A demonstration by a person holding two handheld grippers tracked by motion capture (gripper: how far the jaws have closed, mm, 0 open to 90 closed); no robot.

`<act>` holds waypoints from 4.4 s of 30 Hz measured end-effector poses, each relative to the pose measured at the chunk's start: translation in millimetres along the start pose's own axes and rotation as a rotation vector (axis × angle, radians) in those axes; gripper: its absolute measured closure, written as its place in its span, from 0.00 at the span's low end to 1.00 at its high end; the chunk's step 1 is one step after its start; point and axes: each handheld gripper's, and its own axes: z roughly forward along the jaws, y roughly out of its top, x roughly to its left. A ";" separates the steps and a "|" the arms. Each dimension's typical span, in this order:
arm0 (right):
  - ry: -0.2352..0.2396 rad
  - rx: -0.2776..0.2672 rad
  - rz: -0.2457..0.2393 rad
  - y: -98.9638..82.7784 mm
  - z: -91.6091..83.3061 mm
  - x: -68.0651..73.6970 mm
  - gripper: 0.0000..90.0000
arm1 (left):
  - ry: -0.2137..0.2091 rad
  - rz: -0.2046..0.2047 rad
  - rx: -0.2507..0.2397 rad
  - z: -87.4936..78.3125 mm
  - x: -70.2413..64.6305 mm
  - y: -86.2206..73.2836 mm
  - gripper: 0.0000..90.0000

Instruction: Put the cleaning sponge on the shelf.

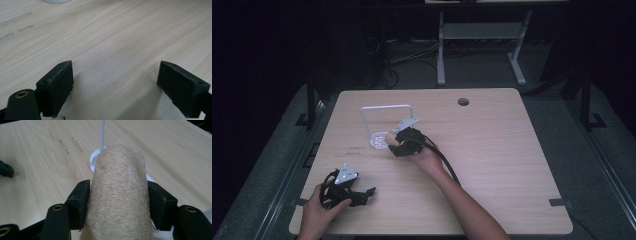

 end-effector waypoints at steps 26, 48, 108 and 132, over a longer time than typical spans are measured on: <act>-0.031 0.066 -0.007 4.8 40.2 -4.6 0.44 | 0.000 -0.001 -0.001 0.0 0.0 0.0 0.15; -0.029 0.081 0.006 5.2 44.1 -4.4 0.37 | 0.000 -0.001 -0.001 0.1 0.0 0.0 0.15; -0.004 0.063 0.020 -30.6 2.2 -4.3 0.99 | 0.001 0.000 0.000 0.1 0.1 0.0 0.15; -0.062 0.069 0.051 -31.6 2.4 -19.7 0.99 | 0.001 0.000 0.000 0.0 0.0 0.0 0.14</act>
